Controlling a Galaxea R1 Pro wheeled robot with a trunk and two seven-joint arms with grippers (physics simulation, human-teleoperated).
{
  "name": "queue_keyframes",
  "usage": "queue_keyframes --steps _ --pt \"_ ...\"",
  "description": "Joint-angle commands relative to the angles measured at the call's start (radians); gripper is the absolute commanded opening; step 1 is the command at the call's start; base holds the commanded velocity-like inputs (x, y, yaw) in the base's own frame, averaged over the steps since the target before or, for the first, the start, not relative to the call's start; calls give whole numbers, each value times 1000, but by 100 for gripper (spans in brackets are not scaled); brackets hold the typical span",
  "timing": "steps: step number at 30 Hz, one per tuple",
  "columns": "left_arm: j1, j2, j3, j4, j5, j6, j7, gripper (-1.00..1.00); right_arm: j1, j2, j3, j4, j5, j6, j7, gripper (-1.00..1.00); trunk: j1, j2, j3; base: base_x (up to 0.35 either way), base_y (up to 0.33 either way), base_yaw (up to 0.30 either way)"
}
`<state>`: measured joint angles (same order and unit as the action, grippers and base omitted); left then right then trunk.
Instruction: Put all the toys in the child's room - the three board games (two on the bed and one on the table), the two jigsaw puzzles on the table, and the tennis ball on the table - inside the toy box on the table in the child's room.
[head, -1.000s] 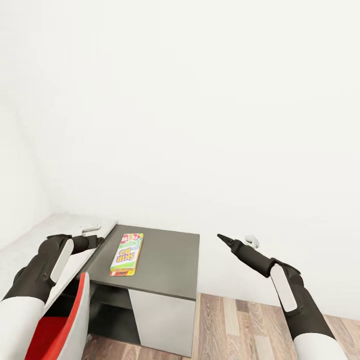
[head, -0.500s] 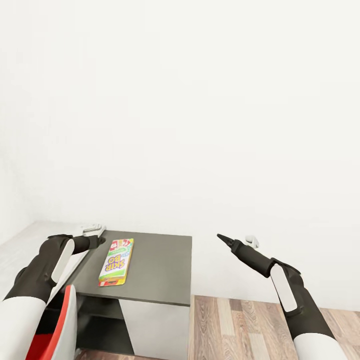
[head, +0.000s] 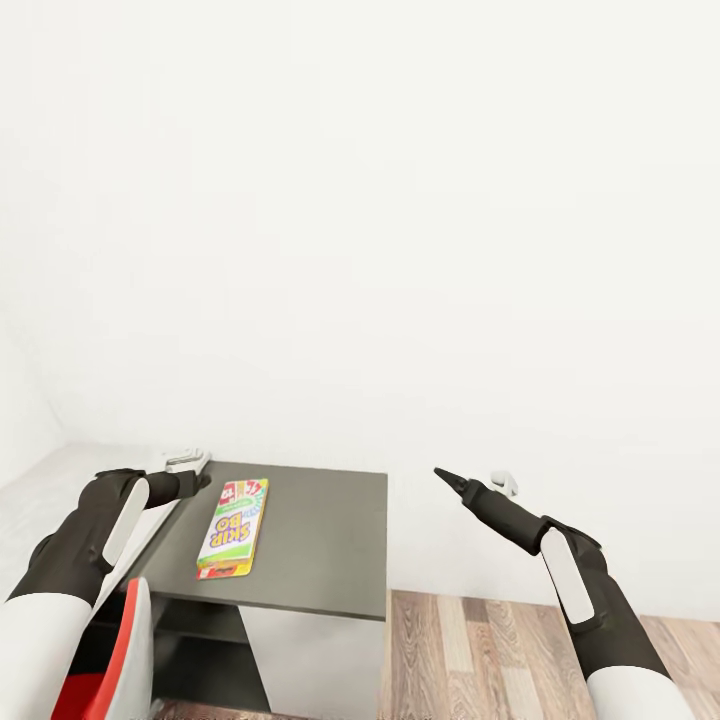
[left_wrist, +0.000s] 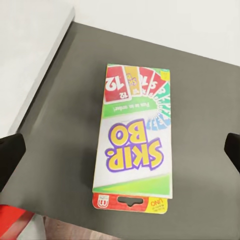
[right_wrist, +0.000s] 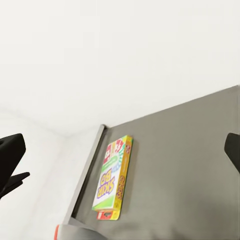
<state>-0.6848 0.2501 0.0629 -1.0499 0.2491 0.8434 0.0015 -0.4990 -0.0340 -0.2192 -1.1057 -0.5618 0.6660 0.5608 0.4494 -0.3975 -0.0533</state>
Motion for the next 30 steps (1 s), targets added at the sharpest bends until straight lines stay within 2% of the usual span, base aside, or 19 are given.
queue_keyframes --steps 1,21,30 --pt "-1 0 1 -1 3 5 0 100 -1 0 -2 0 -4 7 1 100 1 -2 -4 6 0 0" --pt "-1 0 0 -1 4 5 0 100 -1 0 -2 0 -5 9 -2 100 1 -2 -37 59 0 0" --pt "-1 0 0 -1 3 5 0 100 -1 0 -2 0 -6 9 -3 100 1 -2 -52 221 0 0"
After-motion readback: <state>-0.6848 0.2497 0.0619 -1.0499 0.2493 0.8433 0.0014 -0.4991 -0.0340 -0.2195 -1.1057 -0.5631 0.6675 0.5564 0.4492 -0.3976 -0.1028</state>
